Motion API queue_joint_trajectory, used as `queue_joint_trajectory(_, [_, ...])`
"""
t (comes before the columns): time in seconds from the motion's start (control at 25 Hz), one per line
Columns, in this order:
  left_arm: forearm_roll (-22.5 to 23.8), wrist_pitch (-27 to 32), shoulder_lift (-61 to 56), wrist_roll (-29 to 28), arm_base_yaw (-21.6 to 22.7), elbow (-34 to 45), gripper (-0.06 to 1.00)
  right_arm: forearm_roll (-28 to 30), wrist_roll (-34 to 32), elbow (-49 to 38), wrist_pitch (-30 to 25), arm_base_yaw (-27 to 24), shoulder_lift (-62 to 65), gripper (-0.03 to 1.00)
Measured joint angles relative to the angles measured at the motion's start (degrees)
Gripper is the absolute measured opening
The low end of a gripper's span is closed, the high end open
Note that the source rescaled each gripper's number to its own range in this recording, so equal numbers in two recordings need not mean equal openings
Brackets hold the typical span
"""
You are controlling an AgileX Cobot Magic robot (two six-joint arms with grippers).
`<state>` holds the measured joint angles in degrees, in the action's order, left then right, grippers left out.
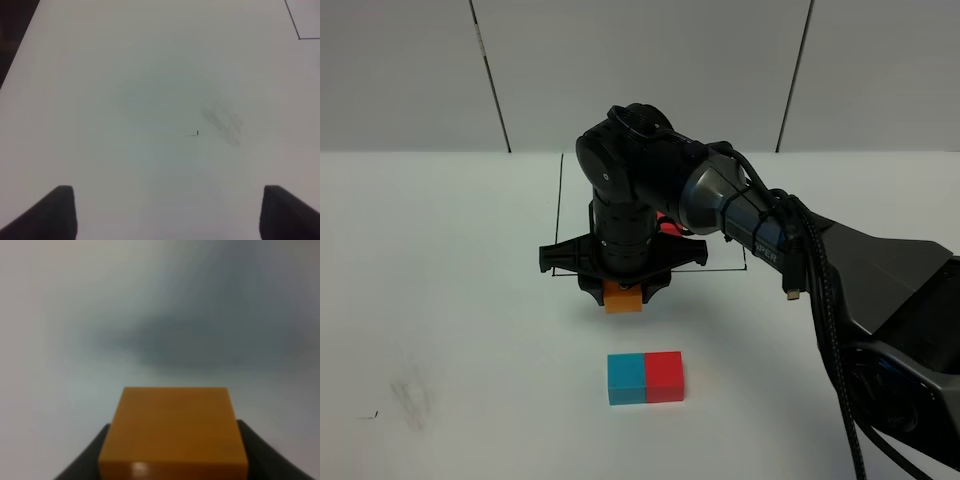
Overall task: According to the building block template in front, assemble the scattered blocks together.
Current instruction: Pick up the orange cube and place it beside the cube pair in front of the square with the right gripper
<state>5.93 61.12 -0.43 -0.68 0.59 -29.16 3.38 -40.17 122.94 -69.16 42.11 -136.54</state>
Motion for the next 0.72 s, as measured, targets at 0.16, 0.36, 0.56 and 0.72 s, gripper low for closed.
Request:
queue_joint_trajectory(0.16, [0.00, 0.00, 0.00, 0.00, 0.00, 0.00, 0.79, 0.04, -0.24, -2.57, -0.12, -0.87, 0.00, 0.02])
queue_joint_trajectory(0.36, [0.00, 0.00, 0.00, 0.00, 0.00, 0.00, 0.79, -0.19, -0.24, -2.88, -0.33, -0.93, -0.05, 0.02])
queue_joint_trajectory(0.56, [0.00, 0.00, 0.00, 0.00, 0.00, 0.00, 0.79, -2.51, 0.02, -3.43, -0.28, -0.93, -1.51, 0.02])
queue_joint_trajectory(0.72, [0.00, 0.00, 0.00, 0.00, 0.00, 0.00, 0.79, -4.10, 2.24, -3.77, -0.28, -0.74, -3.14, 0.02])
